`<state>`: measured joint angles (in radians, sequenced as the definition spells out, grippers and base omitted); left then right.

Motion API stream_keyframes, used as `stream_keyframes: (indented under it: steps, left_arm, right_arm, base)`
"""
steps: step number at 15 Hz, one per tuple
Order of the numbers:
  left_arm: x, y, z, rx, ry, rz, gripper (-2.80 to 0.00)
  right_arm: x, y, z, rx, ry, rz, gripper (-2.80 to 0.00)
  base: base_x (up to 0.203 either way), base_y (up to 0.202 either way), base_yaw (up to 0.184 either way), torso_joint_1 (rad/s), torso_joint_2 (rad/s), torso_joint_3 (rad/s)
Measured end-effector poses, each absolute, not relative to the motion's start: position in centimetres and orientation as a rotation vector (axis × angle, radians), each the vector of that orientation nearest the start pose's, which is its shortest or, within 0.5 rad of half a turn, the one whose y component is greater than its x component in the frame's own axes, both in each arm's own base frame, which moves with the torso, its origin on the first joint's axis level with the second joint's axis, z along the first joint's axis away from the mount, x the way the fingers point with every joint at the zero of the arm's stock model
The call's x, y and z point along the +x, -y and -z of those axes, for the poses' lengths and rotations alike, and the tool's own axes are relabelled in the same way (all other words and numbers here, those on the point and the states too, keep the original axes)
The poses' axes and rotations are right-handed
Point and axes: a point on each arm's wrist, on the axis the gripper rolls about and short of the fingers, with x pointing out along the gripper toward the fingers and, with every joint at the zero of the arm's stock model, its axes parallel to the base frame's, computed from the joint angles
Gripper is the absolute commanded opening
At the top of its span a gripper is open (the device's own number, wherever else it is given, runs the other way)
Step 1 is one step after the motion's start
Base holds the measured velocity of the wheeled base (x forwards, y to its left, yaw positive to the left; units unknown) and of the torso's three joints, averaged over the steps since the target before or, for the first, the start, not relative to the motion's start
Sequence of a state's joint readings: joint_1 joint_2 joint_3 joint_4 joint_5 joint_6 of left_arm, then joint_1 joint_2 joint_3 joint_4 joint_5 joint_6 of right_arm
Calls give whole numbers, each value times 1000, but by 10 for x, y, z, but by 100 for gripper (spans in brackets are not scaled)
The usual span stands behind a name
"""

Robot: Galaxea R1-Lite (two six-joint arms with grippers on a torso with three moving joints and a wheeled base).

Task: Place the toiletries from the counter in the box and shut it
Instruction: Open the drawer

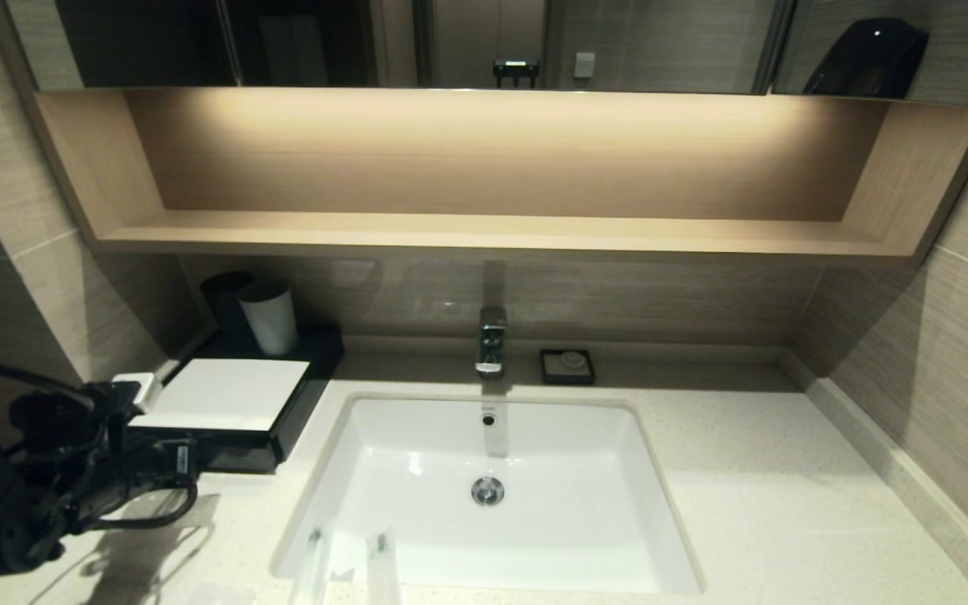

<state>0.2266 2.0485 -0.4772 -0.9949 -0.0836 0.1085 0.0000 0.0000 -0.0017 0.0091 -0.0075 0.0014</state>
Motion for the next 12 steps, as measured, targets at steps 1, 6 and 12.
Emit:
stream_keyframes:
  steps: [1, 6, 12]
  left_arm:
    - [292, -65, -35, 15, -578, -107, -280]
    - [293, -66, -35, 14, -572, -107, -280]
    - [294, -66, -36, 14, -565, -108, -280]
  right_arm:
    - [-23, 0, -75, 1, -7, 7, -280]
    - [-23, 0, -75, 2, -7, 8, -280]
    - [-23, 0, -75, 1, -7, 7, -280]
  base:
    - [0, 0, 0, 0, 0, 0]
    - [0, 0, 0, 0, 0, 0]
    - [0, 0, 0, 0, 0, 0]
